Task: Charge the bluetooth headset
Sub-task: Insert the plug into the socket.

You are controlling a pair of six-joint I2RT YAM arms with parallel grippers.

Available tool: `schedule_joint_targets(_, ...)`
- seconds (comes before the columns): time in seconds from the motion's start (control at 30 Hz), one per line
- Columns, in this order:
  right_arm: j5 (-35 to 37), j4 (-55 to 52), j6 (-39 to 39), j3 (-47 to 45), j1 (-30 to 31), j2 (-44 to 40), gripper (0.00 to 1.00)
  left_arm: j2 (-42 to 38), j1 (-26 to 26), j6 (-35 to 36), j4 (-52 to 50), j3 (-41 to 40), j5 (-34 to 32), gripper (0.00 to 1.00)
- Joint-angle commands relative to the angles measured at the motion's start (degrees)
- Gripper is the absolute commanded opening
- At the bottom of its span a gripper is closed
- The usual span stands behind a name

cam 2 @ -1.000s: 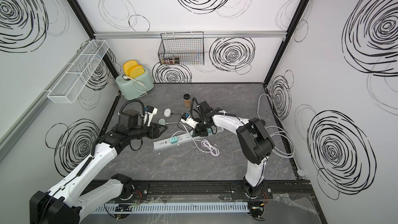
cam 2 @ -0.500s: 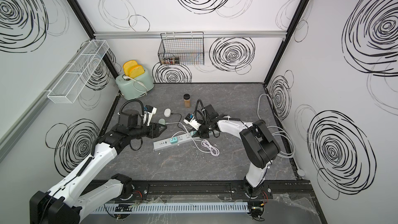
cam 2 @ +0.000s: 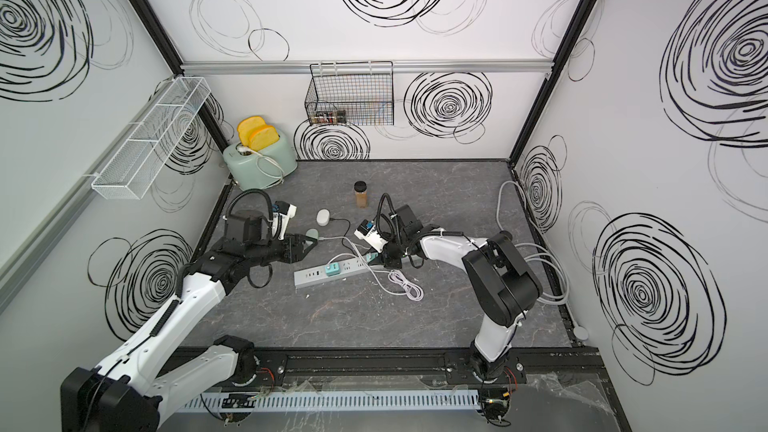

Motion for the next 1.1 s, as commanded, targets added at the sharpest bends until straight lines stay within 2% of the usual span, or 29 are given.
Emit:
schedule_joint_targets(0.0,9.44,-11.71,1.97,-2.31,0.23,6.95,0.05,-0.01,0.8,-0.92,3.09,1.93,1.32,0.55)
schedule_joint_targets(0.2,6.75,-9.97,1.65,-4.84,-0.64,4.4,0.09,-1.56,1.55,-1.37,3.07,1.41,0.76,0.55)
schedule_joint_targets(0.43,8.67,-10.51,6.55,0.28,-0.86,2.78,0.22,-1.57,2.18,-1.7,3.69,1.32,0.45,0.55)
schedule_joint_targets(0.6,8.12,-9.19,7.45,1.33,-0.55,-2.62,0.33,-1.8,2.52,-1.43,3.59,1.33,-0.26,0.55)
schedule_joint_targets(0.67,8.01,-9.03,7.52,1.3,-0.3,-4.8,0.41,-1.99,2.7,-1.47,3.81,1.16,-0.48,0.55)
schedule_joint_targets(0.77,7.86,-8.73,8.02,0.95,-0.15,-7.38,0.49,-2.01,2.78,-1.45,4.2,0.9,-0.78,0.55)
schedule_joint_targets(0.97,7.17,-8.43,9.63,-0.86,0.28,-13.0,0.59,-1.57,2.8,-1.38,4.86,0.53,-0.81,0.55)
schedule_joint_targets(1.07,6.92,-8.05,12.48,-2.93,0.51,-15.5,0.6,-1.48,2.85,-1.38,5.05,0.6,-0.88,0.55)
